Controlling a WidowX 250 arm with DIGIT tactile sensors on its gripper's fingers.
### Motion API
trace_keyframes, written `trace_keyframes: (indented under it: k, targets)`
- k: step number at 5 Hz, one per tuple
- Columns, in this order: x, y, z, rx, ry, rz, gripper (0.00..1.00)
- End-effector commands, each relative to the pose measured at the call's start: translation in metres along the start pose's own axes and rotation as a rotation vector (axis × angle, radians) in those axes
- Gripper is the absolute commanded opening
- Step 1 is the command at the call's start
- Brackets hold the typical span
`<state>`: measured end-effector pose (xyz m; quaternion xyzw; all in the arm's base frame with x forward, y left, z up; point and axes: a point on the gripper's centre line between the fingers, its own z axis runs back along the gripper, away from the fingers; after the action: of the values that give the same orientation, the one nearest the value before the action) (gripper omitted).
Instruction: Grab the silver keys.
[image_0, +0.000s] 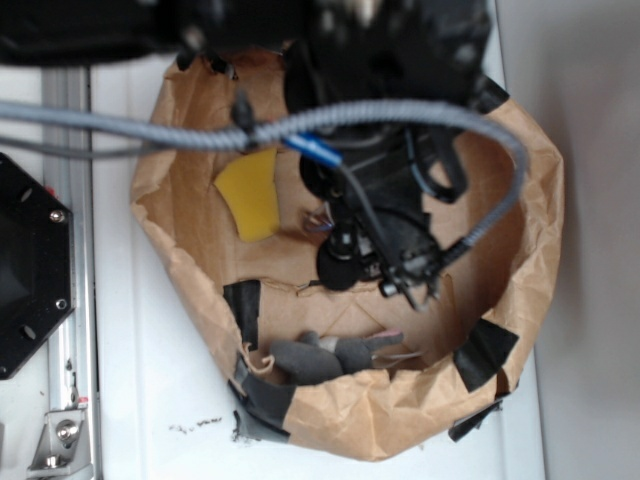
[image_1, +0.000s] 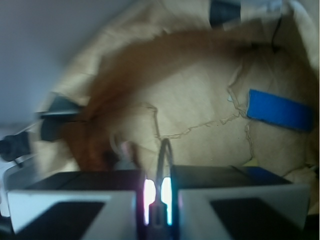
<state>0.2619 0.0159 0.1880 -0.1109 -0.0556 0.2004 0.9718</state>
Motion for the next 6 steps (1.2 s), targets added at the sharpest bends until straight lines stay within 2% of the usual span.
trace_keyframes:
  k: [1, 3, 6]
  targets:
    - [0.011, 0.007, 0.014, 0.049, -0.137, -0.034, 0.00]
    - [0.015, 0.010, 0.004, 0.067, -0.166, -0.042, 0.00]
    - [0.012, 0.004, 0.001, 0.089, -0.146, -0.052, 0.00]
